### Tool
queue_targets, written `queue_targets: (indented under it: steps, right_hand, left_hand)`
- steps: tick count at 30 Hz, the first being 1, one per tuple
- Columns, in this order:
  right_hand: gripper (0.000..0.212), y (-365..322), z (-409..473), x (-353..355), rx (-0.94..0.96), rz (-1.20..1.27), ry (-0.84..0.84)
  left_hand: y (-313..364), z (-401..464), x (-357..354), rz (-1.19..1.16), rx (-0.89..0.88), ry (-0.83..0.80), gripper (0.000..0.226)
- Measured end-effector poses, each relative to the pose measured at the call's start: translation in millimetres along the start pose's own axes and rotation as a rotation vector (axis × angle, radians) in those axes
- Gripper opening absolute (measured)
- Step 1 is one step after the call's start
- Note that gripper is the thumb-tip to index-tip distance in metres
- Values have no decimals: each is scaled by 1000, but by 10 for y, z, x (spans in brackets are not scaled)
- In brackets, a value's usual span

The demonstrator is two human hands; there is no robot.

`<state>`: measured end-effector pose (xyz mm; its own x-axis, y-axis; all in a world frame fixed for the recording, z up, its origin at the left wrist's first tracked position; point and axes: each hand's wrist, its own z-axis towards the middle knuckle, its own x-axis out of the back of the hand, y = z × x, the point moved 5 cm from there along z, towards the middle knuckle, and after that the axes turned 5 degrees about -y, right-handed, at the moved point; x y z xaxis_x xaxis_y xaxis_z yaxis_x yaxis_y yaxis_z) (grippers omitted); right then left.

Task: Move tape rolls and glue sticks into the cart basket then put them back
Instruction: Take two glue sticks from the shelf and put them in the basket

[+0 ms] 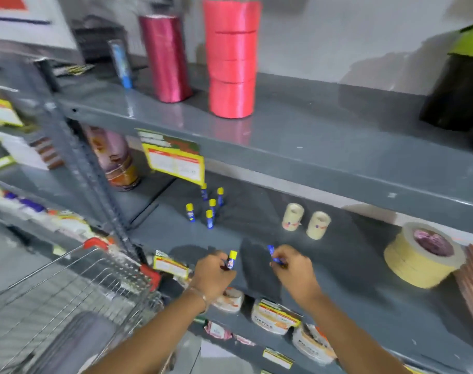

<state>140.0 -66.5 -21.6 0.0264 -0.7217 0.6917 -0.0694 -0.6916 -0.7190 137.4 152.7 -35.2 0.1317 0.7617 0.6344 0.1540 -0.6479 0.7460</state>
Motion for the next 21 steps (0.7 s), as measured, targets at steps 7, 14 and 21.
queue_targets:
  steps: [7,14,21]
  right_hand:
    - [41,-1489,60,-1504,192,407,-383]
    - [34,-2403,-193,-3785,255,278,-817]
    - [33,-2309,-284,-5726,291,-147,-1032]
  left_hand:
    - [-1600,-618,1432,-406,267,308,19]
    - [-3761,-1402,1981,-510,718,433,22]
    - [-5149,-1466,1688,-417,1002,373,37]
